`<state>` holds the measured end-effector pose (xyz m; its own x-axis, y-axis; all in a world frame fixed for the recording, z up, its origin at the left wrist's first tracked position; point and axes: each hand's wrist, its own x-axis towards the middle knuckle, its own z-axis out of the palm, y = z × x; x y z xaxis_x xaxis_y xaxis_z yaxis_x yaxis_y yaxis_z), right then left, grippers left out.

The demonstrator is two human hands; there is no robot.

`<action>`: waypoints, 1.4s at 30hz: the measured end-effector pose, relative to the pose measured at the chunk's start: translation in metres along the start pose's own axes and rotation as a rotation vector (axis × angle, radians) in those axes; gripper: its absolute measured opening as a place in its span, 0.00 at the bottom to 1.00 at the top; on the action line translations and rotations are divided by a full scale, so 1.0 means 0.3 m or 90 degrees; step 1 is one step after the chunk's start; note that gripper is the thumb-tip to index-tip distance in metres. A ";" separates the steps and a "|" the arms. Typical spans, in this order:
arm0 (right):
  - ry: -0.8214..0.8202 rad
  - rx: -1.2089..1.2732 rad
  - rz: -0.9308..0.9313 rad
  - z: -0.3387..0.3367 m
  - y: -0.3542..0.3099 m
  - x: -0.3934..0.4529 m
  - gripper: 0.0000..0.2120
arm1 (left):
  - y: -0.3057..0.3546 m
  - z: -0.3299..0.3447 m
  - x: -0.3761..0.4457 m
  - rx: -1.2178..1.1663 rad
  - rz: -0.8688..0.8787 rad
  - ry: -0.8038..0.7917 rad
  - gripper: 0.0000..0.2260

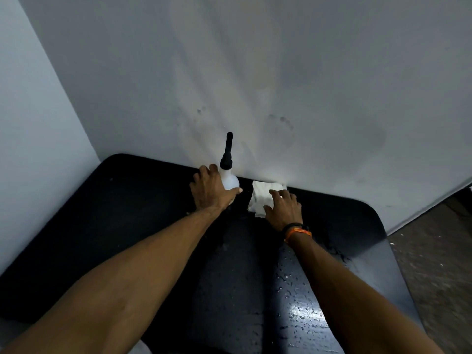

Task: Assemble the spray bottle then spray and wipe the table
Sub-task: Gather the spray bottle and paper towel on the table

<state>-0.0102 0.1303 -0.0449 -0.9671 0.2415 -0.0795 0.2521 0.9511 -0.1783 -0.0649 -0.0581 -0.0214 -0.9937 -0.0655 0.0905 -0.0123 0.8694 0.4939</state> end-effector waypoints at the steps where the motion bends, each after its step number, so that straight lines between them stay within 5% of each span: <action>1: -0.002 0.002 0.003 0.001 0.005 0.002 0.28 | -0.002 0.002 0.001 0.008 0.006 0.005 0.40; 7: -0.004 0.016 0.007 0.022 -0.001 0.003 0.27 | -0.006 0.007 0.016 0.008 0.049 0.012 0.38; 13: -0.007 0.026 0.008 0.041 -0.019 0.004 0.26 | -0.054 -0.006 0.063 -0.117 0.103 -0.104 0.33; 19: 0.012 0.060 0.026 0.047 -0.017 0.010 0.24 | -0.057 -0.064 0.128 -0.179 0.032 -0.224 0.33; 24: 0.018 0.062 0.030 0.048 -0.017 0.013 0.24 | -0.035 -0.042 0.121 -0.279 -0.031 -0.186 0.31; 34: 0.016 0.051 0.010 0.060 -0.026 0.023 0.23 | -0.010 0.036 0.094 -0.183 -0.020 -0.078 0.40; 42: -0.014 0.022 -0.009 0.072 -0.019 0.007 0.21 | -0.048 -0.002 0.117 -0.096 0.042 -0.129 0.39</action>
<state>-0.0130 0.1212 -0.0653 -0.9696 0.2240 -0.0990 0.2405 0.9469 -0.2133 -0.0996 -0.0732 -0.0247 -0.9940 0.1012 -0.0410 0.0544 0.7849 0.6173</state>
